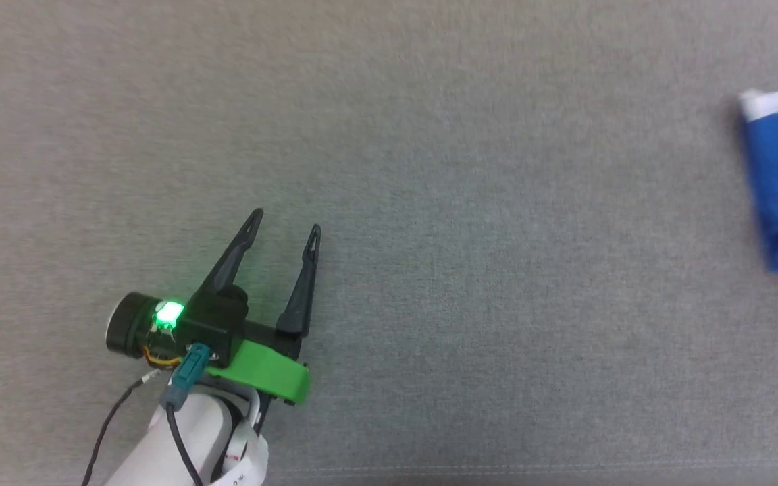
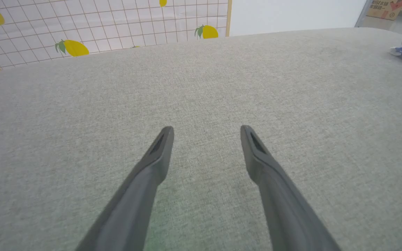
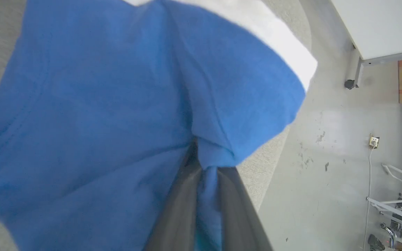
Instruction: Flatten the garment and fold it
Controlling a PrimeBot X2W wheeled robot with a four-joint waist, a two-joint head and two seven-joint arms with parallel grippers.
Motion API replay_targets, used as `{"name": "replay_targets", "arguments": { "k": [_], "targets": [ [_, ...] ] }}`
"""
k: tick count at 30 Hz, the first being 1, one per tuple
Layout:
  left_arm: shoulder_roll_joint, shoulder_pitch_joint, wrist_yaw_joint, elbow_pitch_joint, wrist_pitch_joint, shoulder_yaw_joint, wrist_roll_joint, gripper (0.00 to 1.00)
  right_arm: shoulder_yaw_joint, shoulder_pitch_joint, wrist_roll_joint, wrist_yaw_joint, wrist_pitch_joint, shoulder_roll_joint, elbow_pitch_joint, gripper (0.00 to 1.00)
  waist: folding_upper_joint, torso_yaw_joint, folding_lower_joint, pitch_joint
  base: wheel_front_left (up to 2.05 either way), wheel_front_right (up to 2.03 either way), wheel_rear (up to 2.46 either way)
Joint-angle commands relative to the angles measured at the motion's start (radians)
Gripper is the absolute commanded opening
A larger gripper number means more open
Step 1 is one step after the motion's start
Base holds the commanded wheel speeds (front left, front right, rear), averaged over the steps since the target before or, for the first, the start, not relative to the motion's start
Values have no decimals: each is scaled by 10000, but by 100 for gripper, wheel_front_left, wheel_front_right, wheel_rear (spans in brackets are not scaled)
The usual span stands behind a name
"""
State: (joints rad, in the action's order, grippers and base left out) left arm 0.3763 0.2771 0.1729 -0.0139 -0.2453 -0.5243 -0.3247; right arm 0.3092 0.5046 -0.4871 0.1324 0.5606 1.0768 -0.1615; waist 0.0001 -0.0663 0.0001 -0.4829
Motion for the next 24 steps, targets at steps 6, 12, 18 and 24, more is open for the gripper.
{"name": "replay_targets", "arguments": {
  "k": [6,12,18,24],
  "targets": [
    [233,357,-40,-233,51,46,252,100,-505,-620,603,-17,-1625,812,-1780,0,-1,-131,-1,-1447,0,0,0],
    [323,452,43,-455,44,128,285,100,-1467,-747,1400,-17,-2939,962,-3370,0,-1,123,-1,-1926,0,0,0],
    [376,430,77,-522,16,112,315,100,-2513,-478,2454,-17,-3778,710,-4547,0,-1,251,-1,-2195,0,0,0],
    [375,498,66,-434,-5,107,277,100,-3126,-131,3168,-17,-4205,296,-5110,100,-1,285,-1,-2161,0,0,0]
  ]
}}
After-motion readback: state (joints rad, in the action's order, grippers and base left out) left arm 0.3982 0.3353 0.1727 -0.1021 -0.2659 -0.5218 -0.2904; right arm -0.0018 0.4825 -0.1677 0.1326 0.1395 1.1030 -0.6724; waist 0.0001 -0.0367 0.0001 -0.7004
